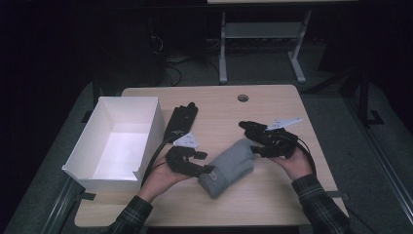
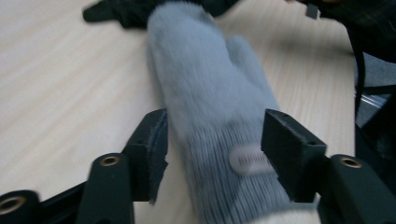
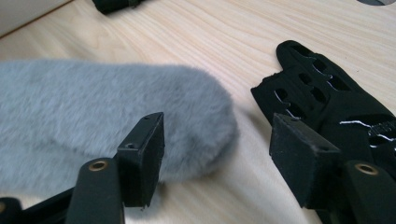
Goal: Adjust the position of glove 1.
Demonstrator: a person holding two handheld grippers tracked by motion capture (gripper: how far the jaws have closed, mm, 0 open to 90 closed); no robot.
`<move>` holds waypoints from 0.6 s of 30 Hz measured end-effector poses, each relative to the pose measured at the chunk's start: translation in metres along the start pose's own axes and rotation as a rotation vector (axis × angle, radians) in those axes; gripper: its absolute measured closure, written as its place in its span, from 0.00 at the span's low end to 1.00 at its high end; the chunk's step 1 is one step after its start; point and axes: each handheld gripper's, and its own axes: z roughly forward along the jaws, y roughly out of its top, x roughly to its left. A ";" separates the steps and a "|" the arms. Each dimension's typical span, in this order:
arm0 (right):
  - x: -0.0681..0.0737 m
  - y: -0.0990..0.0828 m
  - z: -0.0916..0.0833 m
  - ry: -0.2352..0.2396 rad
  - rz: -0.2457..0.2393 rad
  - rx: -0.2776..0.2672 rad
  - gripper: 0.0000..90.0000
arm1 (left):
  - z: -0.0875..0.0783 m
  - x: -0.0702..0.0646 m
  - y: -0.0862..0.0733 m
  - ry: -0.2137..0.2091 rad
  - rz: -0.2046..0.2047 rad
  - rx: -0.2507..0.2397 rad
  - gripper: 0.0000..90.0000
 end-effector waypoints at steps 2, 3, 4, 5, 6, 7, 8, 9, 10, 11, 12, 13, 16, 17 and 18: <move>0.005 -0.005 -0.002 -0.016 -0.021 -0.005 0.33 | 0.003 0.002 0.006 0.003 0.016 0.001 0.41; 0.007 -0.007 -0.003 -0.029 -0.033 -0.001 0.33 | 0.005 0.003 0.010 0.005 0.025 0.002 0.40; 0.009 -0.010 -0.005 -0.036 -0.043 0.004 0.31 | 0.007 0.004 0.013 0.007 0.034 0.002 0.39; 0.010 -0.014 -0.007 -0.041 -0.050 0.004 0.30 | 0.008 0.006 0.015 0.006 0.040 0.000 0.38; 0.011 -0.018 -0.009 -0.046 -0.048 0.005 0.29 | 0.009 0.007 0.018 0.002 0.042 -0.005 0.38; 0.012 -0.023 -0.011 -0.046 -0.042 0.006 0.29 | 0.010 0.008 0.020 0.003 0.043 -0.008 0.38; 0.012 -0.026 -0.012 -0.042 -0.035 0.005 0.29 | 0.010 0.009 0.021 0.005 0.043 -0.008 0.38; 0.011 -0.030 -0.013 -0.036 -0.024 0.007 0.29 | 0.011 0.010 0.022 0.008 0.041 -0.010 0.38; 0.011 -0.034 -0.013 -0.028 -0.009 0.008 0.30 | 0.010 0.011 0.021 0.012 0.036 -0.008 0.38; 0.010 -0.038 -0.011 -0.023 -0.010 0.014 0.39 | 0.009 0.012 0.020 0.019 0.034 -0.007 0.38; 0.011 -0.039 -0.009 -0.025 -0.008 0.024 0.49 | 0.007 0.014 0.018 0.037 0.035 -0.006 0.38; 0.010 -0.040 -0.006 -0.018 -0.016 0.035 0.64 | 0.005 0.016 0.016 0.047 0.029 -0.008 0.40; 0.010 -0.037 0.005 0.016 -0.003 0.070 0.89 | 0.000 0.024 0.008 0.058 -0.006 -0.018 0.44; 0.011 -0.035 0.009 0.015 -0.008 0.091 0.94 | -0.001 0.026 0.004 0.058 -0.020 -0.017 0.45; 0.013 -0.032 0.015 0.005 -0.023 0.105 0.97 | -0.003 0.027 0.001 0.062 -0.029 -0.017 0.45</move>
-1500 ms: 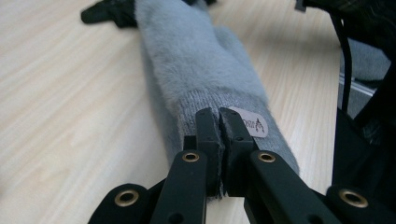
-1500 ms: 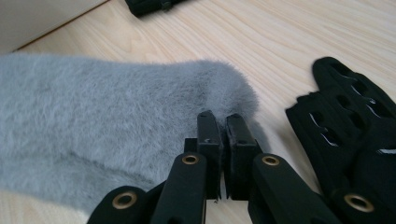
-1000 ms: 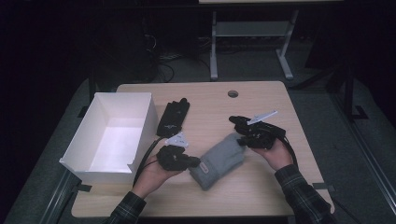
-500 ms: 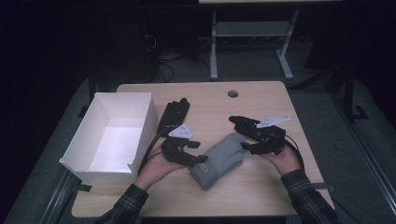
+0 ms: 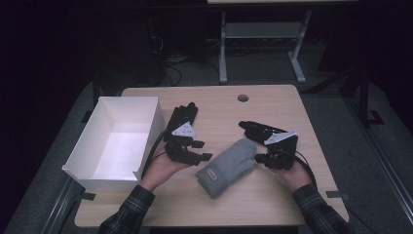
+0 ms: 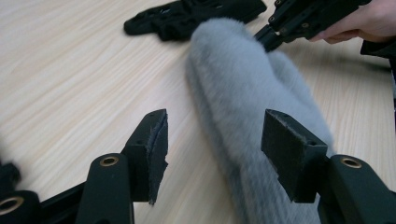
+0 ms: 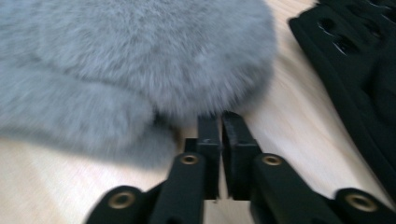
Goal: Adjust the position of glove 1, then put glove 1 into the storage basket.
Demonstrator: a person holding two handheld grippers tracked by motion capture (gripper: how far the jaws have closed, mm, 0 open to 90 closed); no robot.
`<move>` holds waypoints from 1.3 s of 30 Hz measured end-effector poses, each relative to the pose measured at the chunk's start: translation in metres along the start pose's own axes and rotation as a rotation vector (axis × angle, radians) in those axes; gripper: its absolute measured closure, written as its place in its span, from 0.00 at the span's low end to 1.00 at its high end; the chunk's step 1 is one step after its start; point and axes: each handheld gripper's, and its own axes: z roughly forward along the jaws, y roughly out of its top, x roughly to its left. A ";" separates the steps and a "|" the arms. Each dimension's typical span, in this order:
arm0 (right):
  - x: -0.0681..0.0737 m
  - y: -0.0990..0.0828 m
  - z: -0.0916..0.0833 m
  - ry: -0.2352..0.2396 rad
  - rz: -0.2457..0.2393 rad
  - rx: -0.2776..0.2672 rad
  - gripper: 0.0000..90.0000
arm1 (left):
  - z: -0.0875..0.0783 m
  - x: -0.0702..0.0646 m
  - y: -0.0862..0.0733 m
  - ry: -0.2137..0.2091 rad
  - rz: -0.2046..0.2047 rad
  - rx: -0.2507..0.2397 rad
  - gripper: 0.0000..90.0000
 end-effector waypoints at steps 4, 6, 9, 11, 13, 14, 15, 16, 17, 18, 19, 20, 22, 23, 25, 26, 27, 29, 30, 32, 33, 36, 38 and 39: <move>0.008 0.016 0.018 0.000 -0.045 0.029 1.00 | -0.002 -0.001 -0.005 0.006 0.001 0.001 0.45; 0.011 0.024 0.025 0.003 -0.066 0.030 1.00 | -0.002 -0.001 -0.005 0.010 -0.002 0.004 0.44; 0.016 0.037 0.037 0.019 -0.089 0.028 1.00 | -0.004 0.000 -0.007 0.023 -0.022 -0.010 0.43; 0.017 0.043 0.044 0.028 -0.100 0.021 1.00 | -0.003 0.000 -0.007 0.029 -0.027 -0.013 0.42; 0.019 0.049 0.051 0.042 -0.107 0.016 1.00 | -0.002 0.000 -0.007 0.037 -0.035 -0.016 0.41; 0.019 0.051 0.053 0.046 -0.114 0.012 1.00 | -0.001 0.000 -0.007 0.041 -0.034 -0.016 0.40; 0.020 0.051 0.053 0.046 -0.115 0.013 0.99 | 0.000 0.000 -0.007 0.045 -0.036 -0.015 0.40; 0.020 0.051 0.052 0.040 -0.121 0.013 0.97 | 0.001 0.000 -0.007 0.046 -0.044 -0.012 0.39; 0.019 0.050 0.050 0.039 -0.120 0.008 0.90 | 0.002 0.001 -0.006 0.050 -0.040 -0.011 0.39; 0.017 0.048 0.045 0.038 -0.111 0.004 0.84 | 0.004 0.001 -0.005 0.047 -0.044 -0.015 0.38; 0.013 0.046 0.040 0.047 -0.094 0.000 0.79 | 0.006 0.001 -0.003 0.046 -0.051 -0.015 0.37; 0.011 0.043 0.035 0.051 -0.076 -0.004 0.74 | 0.009 0.002 -0.001 0.045 -0.048 -0.013 0.36; 0.005 0.035 0.025 0.052 -0.062 -0.011 0.62 | 0.014 0.002 0.003 0.043 -0.043 -0.010 0.34; 0.003 0.030 0.021 0.049 -0.059 -0.010 0.55 | 0.017 0.002 0.004 0.043 -0.039 -0.012 0.33; 0.001 0.018 0.014 0.023 -0.065 -0.012 0.45 | 0.024 0.002 0.008 0.043 -0.036 0.000 0.31; 0.000 0.012 0.011 0.012 -0.063 -0.018 0.41 | 0.027 0.003 0.009 0.044 -0.035 0.000 0.29; -0.001 0.008 0.008 0.000 -0.068 -0.015 0.36 | 0.032 0.003 0.011 0.041 -0.044 -0.001 0.28; -0.001 -0.007 0.001 -0.013 -0.065 -0.025 0.31 | 0.039 0.006 0.014 0.040 -0.043 0.012 0.25; -0.002 -0.013 -0.002 -0.019 -0.070 -0.028 0.29 | 0.043 0.007 0.015 0.035 -0.039 0.028 0.23; -0.002 -0.022 -0.007 -0.016 -0.072 -0.034 0.28 | 0.052 0.009 0.015 0.022 -0.049 0.031 0.21; -0.002 -0.025 -0.009 -0.010 -0.072 -0.040 0.27 | 0.057 0.010 0.015 0.015 -0.049 0.039 0.21; -0.002 -0.028 -0.010 -0.014 -0.070 -0.046 0.27 | 0.070 0.012 0.014 -0.006 -0.057 0.059 0.19; -0.001 -0.028 -0.009 -0.017 -0.082 -0.044 0.27 | 0.077 0.013 0.012 -0.022 -0.072 0.068 0.19; 0.000 -0.028 -0.008 -0.024 -0.086 -0.038 0.26 | 0.079 0.013 0.012 -0.022 -0.071 0.078 0.18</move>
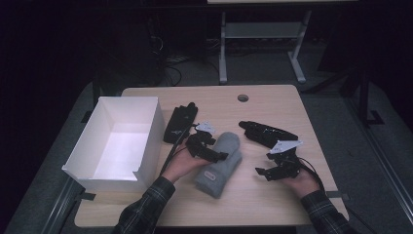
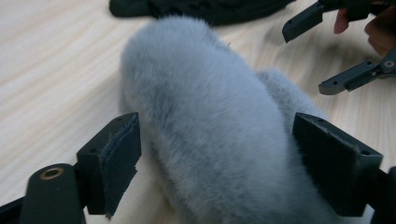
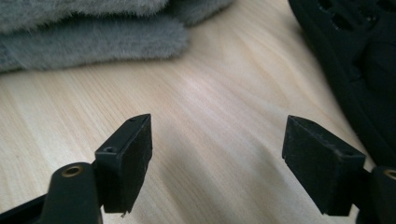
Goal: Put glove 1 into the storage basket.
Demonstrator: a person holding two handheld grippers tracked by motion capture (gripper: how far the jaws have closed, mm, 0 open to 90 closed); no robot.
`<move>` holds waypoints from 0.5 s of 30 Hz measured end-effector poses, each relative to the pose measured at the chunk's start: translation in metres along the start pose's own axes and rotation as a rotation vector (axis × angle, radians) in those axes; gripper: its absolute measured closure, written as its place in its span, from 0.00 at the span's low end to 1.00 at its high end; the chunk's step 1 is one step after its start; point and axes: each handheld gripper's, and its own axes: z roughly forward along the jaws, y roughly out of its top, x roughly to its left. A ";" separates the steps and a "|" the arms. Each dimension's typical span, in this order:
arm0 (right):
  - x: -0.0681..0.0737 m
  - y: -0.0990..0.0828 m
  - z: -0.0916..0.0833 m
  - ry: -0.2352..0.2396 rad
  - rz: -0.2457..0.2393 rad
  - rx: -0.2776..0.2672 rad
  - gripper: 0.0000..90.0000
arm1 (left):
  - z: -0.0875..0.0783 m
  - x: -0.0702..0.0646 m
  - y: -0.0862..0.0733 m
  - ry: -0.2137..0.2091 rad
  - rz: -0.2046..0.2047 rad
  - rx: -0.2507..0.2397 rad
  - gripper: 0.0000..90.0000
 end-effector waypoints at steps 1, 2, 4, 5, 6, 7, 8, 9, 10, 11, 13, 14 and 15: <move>0.001 0.000 0.001 -0.001 -0.006 0.006 0.26 | 0.003 0.000 -0.001 -0.006 -0.007 0.003 0.18; 0.001 -0.001 0.002 -0.004 -0.013 0.014 0.26 | 0.005 0.000 -0.002 -0.011 -0.006 0.013 0.17; 0.003 -0.002 0.005 -0.011 -0.031 0.026 0.23 | 0.013 0.001 -0.006 -0.018 -0.005 0.044 0.17; 0.004 -0.003 0.006 -0.016 -0.038 0.031 0.23 | 0.017 0.001 -0.008 -0.022 -0.018 0.043 0.16; 0.005 -0.003 0.007 -0.021 -0.042 0.033 0.23 | 0.020 0.002 -0.009 -0.028 -0.021 0.047 0.16; 0.005 -0.003 0.007 -0.023 -0.051 0.039 0.23 | 0.022 0.004 -0.011 -0.036 -0.031 0.052 0.15; 0.006 -0.003 0.008 -0.023 -0.057 0.034 0.22 | 0.023 0.005 -0.012 -0.041 -0.034 0.053 0.15; 0.006 -0.003 0.008 -0.022 -0.057 0.034 0.22 | 0.024 0.006 -0.013 -0.046 -0.043 0.054 0.15; 0.006 -0.003 0.008 -0.021 -0.057 0.033 0.22 | 0.025 0.007 -0.013 -0.049 -0.049 0.059 0.15; 0.006 -0.003 0.008 -0.022 -0.058 0.035 0.22 | 0.026 0.008 -0.014 -0.056 -0.059 0.059 0.15; 0.006 -0.003 0.009 -0.018 -0.056 0.031 0.21 | 0.026 0.007 -0.015 -0.055 -0.057 0.064 0.15; 0.005 -0.003 0.009 -0.016 -0.055 0.031 0.21 | 0.026 0.007 -0.014 -0.058 -0.052 0.069 0.17; 0.005 -0.003 0.009 -0.015 -0.054 0.031 0.21 | 0.026 0.006 -0.014 -0.070 -0.046 0.071 0.19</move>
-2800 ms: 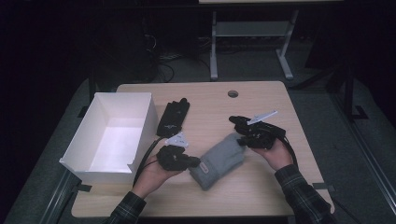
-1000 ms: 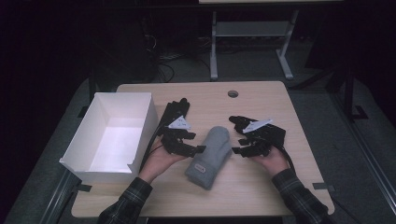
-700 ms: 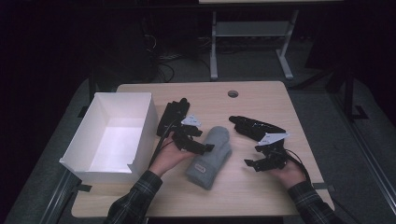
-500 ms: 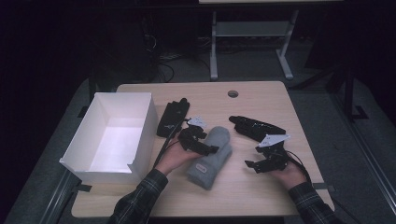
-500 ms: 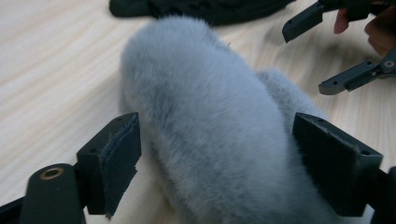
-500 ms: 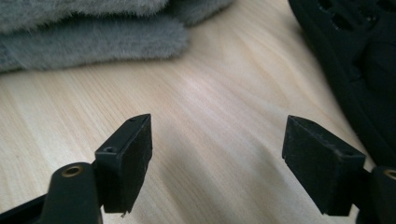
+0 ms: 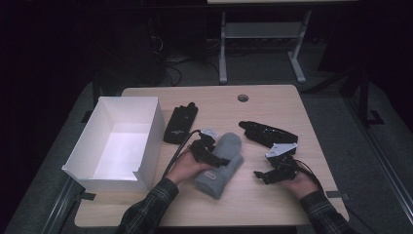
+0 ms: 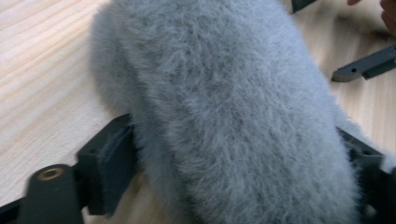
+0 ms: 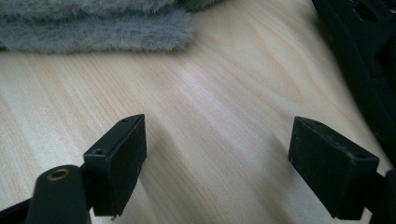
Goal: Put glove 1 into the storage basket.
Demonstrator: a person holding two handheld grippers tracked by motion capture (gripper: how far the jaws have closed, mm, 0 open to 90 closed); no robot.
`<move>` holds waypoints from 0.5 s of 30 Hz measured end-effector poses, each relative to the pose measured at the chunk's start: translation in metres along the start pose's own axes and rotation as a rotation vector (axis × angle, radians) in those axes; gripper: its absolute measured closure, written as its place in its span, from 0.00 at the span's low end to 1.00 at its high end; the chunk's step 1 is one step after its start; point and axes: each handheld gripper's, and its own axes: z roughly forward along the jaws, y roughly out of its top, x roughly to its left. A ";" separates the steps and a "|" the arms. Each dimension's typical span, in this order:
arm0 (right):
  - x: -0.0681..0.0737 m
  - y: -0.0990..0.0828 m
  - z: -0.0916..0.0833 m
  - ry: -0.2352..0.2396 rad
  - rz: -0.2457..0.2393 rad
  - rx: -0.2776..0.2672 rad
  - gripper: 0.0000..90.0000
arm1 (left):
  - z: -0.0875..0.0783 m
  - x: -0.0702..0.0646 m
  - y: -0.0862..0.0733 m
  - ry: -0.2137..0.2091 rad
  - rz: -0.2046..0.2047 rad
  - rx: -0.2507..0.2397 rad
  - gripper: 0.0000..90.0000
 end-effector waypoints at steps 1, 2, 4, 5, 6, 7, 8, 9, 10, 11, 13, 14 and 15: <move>0.000 0.000 0.000 0.001 0.002 0.000 0.20 | 0.000 0.000 0.000 -0.011 0.003 0.005 0.24; 0.000 -0.001 0.001 0.003 0.006 -0.005 0.19 | -0.001 -0.001 0.001 -0.023 0.017 0.017 0.29; -0.001 -0.001 0.002 0.002 0.012 -0.013 0.17 | -0.001 -0.002 0.001 -0.040 0.019 0.025 0.39; -0.001 -0.002 0.002 0.010 0.030 -0.016 0.16 | -0.001 -0.002 0.002 -0.044 0.021 0.030 0.45; -0.001 -0.003 0.003 0.012 0.036 -0.021 0.15 | -0.001 -0.002 0.002 -0.054 0.018 0.034 0.49; -0.001 -0.003 0.003 0.010 0.036 -0.022 0.15 | -0.001 -0.002 0.003 -0.056 0.016 0.043 0.54; -0.001 -0.003 0.004 0.009 0.037 -0.026 0.14 | -0.001 -0.003 0.003 -0.061 0.020 0.044 0.59; -0.001 -0.003 0.004 0.009 0.037 -0.029 0.14 | -0.002 -0.004 0.004 -0.057 0.034 0.055 0.63; 0.000 -0.003 0.005 0.008 0.040 -0.037 0.12 | -0.002 -0.005 0.005 -0.052 0.038 0.056 0.67; 0.000 -0.004 0.006 0.008 0.040 -0.042 0.10 | -0.003 -0.006 0.006 -0.047 0.048 0.063 0.69; 0.001 -0.006 0.009 0.011 0.043 -0.071 0.05 | -0.005 -0.008 0.007 -0.041 0.055 0.066 0.75; 0.001 -0.006 0.009 0.014 0.039 -0.067 0.05 | -0.006 -0.009 0.007 -0.040 0.057 0.065 0.76; 0.001 -0.006 0.009 0.015 0.040 -0.068 0.05 | -0.006 -0.009 0.007 -0.042 0.050 0.060 0.77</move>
